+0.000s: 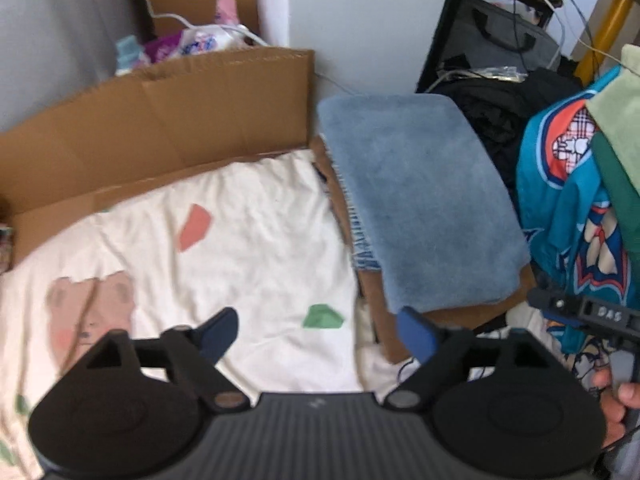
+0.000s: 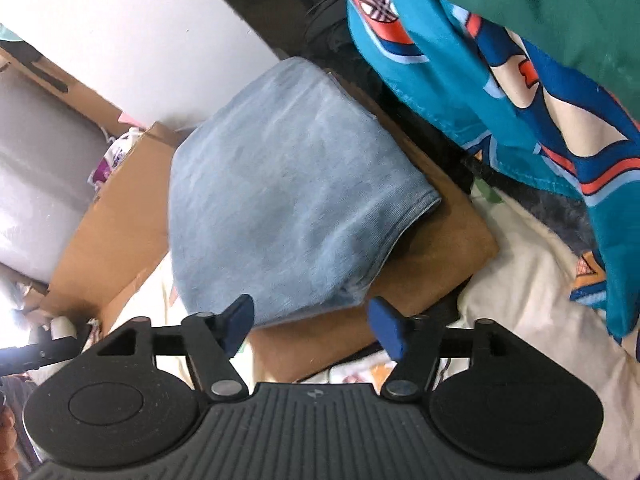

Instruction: Fold clothes

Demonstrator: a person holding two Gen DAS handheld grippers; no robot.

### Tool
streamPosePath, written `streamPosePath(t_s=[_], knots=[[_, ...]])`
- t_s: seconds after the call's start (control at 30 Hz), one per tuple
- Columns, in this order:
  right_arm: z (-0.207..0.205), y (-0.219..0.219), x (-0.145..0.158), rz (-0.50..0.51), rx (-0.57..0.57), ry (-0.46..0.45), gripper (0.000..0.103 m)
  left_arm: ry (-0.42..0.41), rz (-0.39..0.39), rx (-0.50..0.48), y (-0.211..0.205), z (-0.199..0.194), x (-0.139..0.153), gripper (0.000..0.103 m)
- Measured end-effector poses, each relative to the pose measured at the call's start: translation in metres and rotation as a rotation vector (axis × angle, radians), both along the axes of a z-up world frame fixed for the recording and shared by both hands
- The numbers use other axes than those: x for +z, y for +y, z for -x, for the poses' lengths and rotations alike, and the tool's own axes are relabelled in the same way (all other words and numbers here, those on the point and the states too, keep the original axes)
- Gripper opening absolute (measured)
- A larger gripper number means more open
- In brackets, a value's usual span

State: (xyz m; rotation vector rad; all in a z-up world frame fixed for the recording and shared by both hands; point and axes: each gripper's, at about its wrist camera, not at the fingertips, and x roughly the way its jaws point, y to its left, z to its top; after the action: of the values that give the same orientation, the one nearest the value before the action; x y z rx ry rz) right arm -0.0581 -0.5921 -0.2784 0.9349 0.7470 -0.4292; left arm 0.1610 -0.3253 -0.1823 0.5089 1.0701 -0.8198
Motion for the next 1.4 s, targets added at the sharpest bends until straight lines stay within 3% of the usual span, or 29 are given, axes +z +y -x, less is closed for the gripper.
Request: streamPosePath(t_s=[0.1, 0.13, 0.43, 0.63, 1.0, 1.4], knots=[[-0.003, 0.004, 0.023, 0.014, 0.035, 0.005, 0.093, -0.005, -0.010, 0.050, 0.014, -0.002, 0.019, 0.093], [-0.005, 0.005, 0.030, 0.025, 0.050, 0.014, 0.094, -0.006, -0.011, 0.065, 0.020, -0.003, 0.026, 0.095], [-0.033, 0.016, 0.086, 0.070, 0.164, 0.091, 0.096, -0.023, -0.028, 0.202, 0.076, -0.018, 0.084, 0.100], [-0.049, 0.026, 0.131, 0.042, 0.236, 0.090, 0.101, -0.050, -0.029, 0.253, 0.115, -0.027, 0.124, 0.102], [-0.068, 0.057, 0.220, 0.104, 0.338, 0.081, 0.102, -0.035, 0.019, 0.322, 0.203, -0.045, 0.197, 0.102], [-0.084, 0.126, 0.281, 0.141, 0.460, 0.010, 0.102, -0.044, 0.035, 0.420, 0.313, -0.043, 0.241, 0.102]])
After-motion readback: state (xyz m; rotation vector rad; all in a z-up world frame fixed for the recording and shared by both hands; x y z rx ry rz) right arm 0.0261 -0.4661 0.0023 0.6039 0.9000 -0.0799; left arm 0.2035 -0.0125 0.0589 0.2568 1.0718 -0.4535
